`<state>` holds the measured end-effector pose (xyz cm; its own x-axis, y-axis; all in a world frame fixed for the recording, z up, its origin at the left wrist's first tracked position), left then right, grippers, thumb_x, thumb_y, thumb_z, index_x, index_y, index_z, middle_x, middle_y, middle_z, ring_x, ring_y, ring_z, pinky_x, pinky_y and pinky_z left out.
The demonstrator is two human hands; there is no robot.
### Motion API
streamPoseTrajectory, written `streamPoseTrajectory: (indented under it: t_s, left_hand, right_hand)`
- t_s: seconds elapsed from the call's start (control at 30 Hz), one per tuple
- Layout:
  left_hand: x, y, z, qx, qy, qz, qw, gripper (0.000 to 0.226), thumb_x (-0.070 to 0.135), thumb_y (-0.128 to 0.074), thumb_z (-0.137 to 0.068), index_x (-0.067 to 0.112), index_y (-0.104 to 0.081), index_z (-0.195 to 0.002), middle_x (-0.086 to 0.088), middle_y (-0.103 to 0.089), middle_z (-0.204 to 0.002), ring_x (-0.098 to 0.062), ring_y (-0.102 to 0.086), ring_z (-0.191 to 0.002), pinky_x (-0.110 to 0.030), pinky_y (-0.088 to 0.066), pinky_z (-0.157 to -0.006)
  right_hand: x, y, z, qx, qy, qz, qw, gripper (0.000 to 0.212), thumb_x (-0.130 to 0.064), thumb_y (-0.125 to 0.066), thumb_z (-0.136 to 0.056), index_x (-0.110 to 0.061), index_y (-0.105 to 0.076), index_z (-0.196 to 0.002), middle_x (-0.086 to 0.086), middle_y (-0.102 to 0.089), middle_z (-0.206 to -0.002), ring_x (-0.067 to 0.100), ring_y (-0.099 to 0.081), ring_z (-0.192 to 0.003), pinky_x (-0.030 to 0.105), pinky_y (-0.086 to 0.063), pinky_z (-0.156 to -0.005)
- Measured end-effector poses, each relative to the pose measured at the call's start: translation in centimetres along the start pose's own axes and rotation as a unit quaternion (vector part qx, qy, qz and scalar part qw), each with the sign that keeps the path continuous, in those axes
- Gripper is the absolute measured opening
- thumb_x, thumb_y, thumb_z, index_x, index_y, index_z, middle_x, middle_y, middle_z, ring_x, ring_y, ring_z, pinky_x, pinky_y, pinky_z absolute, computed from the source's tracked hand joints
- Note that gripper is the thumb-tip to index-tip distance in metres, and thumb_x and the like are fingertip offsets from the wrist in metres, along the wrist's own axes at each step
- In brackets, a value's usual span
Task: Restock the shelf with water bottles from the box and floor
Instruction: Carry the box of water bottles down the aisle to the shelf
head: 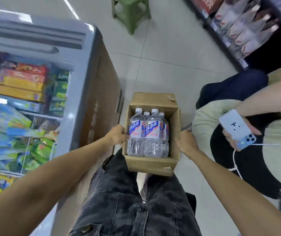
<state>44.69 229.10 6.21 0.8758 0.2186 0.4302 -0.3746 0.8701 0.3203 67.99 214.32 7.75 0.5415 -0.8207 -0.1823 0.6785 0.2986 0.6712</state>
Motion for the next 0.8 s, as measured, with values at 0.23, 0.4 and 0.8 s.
streamPoseTrajectory:
  t_s: [0.23,0.4,0.8]
  left_hand:
    - [11.5,9.4,-8.0,-0.003,-0.013,-0.013,1.000,0.016,-0.001,-0.059,-0.086,0.005,-0.058,-0.071,-0.012,-0.066,-0.077,-0.022,-0.068,-0.070,-0.043,-0.060,-0.076]
    - [19.3,14.6,-14.3,0.001,-0.012,-0.002,1.000,0.009,0.000,-0.060,-0.087,0.007,-0.059,-0.081,-0.012,-0.069,-0.087,-0.024,-0.070,-0.078,-0.033,-0.061,-0.068]
    - [37.2,29.2,-30.4,-0.013,-0.018,-0.043,0.999,0.014,-0.001,-0.063,-0.082,0.001,-0.058,-0.070,-0.015,-0.062,-0.075,-0.018,-0.059,-0.058,-0.016,-0.050,-0.043]
  right_hand:
    - [-6.2,9.4,-9.9,0.016,-0.007,-0.029,0.999,0.021,-0.013,-0.050,-0.095,0.003,-0.063,-0.096,0.024,-0.066,-0.103,0.039,-0.062,-0.097,0.030,-0.038,-0.067]
    - [-10.1,16.9,-18.0,0.008,0.000,-0.030,1.000,0.022,-0.015,-0.048,-0.096,0.001,-0.063,-0.100,0.021,-0.066,-0.105,0.037,-0.063,-0.098,0.031,-0.041,-0.070]
    - [-21.2,33.8,-35.4,0.007,-0.028,-0.040,0.999,0.018,-0.010,-0.047,-0.096,0.003,-0.060,-0.096,0.022,-0.064,-0.107,0.035,-0.061,-0.098,0.027,-0.037,-0.068]
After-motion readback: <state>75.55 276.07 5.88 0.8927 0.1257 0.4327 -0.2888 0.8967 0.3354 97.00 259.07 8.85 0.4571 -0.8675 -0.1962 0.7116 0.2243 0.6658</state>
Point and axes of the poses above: each hand's wrist, its own z-axis away from the middle knuckle, its own y-axis out of the back of the hand, x = y × z, the point moved 2 cm from there along -z, towards the middle knuckle
